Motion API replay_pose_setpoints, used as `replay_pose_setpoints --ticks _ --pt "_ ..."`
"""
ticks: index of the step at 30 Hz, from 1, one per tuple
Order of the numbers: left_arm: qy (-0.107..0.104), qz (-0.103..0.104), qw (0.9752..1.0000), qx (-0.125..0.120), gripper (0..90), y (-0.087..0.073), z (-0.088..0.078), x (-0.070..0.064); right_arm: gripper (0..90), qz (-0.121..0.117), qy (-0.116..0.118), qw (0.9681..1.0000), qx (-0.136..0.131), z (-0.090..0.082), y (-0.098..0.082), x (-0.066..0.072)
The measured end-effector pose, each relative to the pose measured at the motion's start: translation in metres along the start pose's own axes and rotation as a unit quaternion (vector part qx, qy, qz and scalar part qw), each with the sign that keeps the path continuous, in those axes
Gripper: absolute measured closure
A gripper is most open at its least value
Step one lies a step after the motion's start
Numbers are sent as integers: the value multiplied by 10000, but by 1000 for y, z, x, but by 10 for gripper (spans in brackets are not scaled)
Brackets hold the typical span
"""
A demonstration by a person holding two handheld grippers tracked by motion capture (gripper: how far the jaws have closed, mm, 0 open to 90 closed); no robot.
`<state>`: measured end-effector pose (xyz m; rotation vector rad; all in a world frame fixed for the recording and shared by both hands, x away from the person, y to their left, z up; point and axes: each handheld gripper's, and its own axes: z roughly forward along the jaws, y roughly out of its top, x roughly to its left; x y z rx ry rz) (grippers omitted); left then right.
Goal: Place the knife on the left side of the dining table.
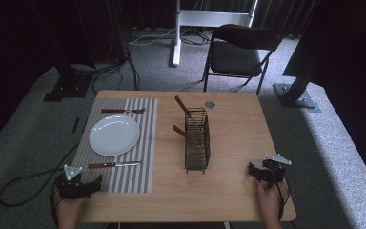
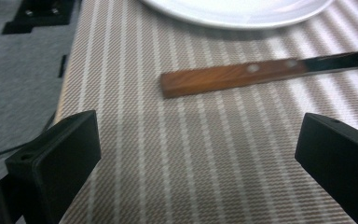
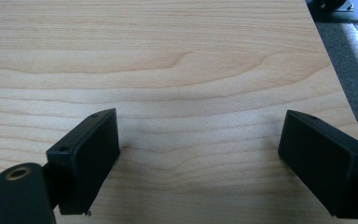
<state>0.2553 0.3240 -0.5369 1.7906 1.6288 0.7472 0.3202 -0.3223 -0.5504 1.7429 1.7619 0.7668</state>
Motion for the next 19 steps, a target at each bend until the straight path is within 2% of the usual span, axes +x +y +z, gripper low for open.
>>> replay_pose_setpoints --ticks 2,8,19 --pt "61 -68 10000 27 5 -3 1 1 117 -1 0 10000 -1 0 0 0" --pt "389 -20 9992 -25 5 -5 1 -1 117 -2 0 10000 0 0 0 0" --pt "414 -81 9991 62 5 -6 2 -2 117 -3 0 10000 1 0 0 0"
